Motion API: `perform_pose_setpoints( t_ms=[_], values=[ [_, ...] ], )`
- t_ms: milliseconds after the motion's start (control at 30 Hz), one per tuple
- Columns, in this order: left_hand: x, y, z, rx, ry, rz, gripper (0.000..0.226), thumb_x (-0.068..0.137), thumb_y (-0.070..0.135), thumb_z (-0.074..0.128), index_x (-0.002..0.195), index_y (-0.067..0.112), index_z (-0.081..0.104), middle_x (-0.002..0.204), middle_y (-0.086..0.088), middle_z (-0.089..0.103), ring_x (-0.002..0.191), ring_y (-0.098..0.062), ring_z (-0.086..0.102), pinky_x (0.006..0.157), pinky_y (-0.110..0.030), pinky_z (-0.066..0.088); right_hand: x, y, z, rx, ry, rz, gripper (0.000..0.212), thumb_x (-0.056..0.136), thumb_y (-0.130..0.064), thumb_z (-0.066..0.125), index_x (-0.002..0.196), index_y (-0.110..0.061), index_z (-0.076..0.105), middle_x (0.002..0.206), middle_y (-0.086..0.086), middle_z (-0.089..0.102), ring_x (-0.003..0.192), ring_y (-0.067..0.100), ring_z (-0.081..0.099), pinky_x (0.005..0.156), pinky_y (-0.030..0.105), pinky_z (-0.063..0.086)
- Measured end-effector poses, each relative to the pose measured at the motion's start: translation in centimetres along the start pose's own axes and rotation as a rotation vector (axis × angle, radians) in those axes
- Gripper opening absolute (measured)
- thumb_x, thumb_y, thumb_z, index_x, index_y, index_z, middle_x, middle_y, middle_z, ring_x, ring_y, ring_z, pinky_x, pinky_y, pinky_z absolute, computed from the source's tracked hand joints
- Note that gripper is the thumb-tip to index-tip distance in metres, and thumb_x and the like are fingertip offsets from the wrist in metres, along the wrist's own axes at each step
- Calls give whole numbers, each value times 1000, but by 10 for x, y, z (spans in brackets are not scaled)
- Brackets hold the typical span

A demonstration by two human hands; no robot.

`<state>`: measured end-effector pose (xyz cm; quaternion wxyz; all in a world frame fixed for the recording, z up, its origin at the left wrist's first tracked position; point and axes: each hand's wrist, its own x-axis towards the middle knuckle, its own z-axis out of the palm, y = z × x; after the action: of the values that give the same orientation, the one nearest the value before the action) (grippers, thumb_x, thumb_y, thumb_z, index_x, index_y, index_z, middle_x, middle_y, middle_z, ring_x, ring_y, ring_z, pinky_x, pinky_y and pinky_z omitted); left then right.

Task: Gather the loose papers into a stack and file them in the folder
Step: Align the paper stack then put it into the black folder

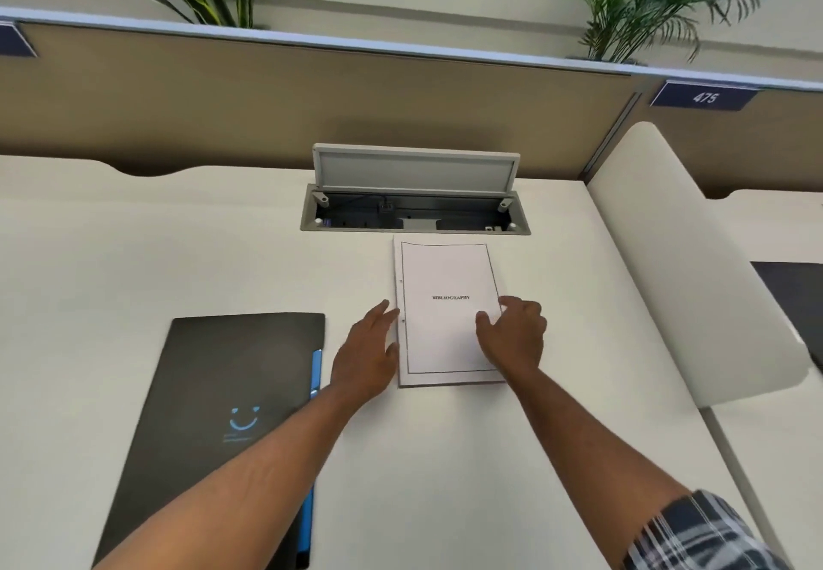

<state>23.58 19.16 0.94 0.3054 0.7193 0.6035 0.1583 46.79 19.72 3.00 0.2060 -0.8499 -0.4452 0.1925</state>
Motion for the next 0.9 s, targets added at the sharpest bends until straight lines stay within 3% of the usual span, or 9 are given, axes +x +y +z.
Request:
perform_pose_setpoints(
  t_ms=[133,367,500,600,667,800,900],
  values=[
    [11,-2,13,160,22,-50,61,95,35,55,150,39,30,161,15,20,139,-21,31,105,-43,39,33,13,-2,-22,-132,77,68,94,-40,66,146,-3,43,146,19,44,137,41,41,106,46,43],
    [13,-5,29,335,39,-98,56,94,40,54,146,46,34,160,14,22,138,-21,29,102,-41,36,53,14,2,-70,-217,53,68,88,-49,71,133,-2,48,136,20,49,124,42,54,98,42,47],
    [15,-7,28,337,27,-112,56,94,41,55,144,49,34,159,15,22,137,-21,29,102,-41,37,69,12,-7,119,-300,166,69,83,-47,79,129,-3,51,119,8,58,117,32,61,85,35,48],
    [15,-9,29,310,20,-117,55,94,42,55,144,51,34,159,17,22,138,-21,27,103,-42,36,76,17,-10,415,-402,228,53,86,-27,80,127,0,61,125,11,68,114,32,68,99,42,56],
    [15,-9,29,293,22,-124,54,94,42,55,144,51,34,159,18,21,138,-20,26,104,-41,34,73,19,-10,428,-450,197,38,89,-15,76,124,-1,68,123,17,73,111,35,71,101,49,57],
    [16,-6,26,271,13,-129,56,95,39,55,145,51,32,158,19,21,138,-19,26,104,-41,34,60,20,-12,371,-379,88,30,92,-14,73,121,-7,71,117,12,75,108,34,70,99,47,57],
    [18,-5,17,-2,47,-133,61,98,29,54,151,40,26,156,9,28,138,-20,31,106,-44,37,48,23,-18,460,-341,24,24,93,-11,70,117,-11,73,113,10,76,107,34,71,98,51,58]
  ],
)
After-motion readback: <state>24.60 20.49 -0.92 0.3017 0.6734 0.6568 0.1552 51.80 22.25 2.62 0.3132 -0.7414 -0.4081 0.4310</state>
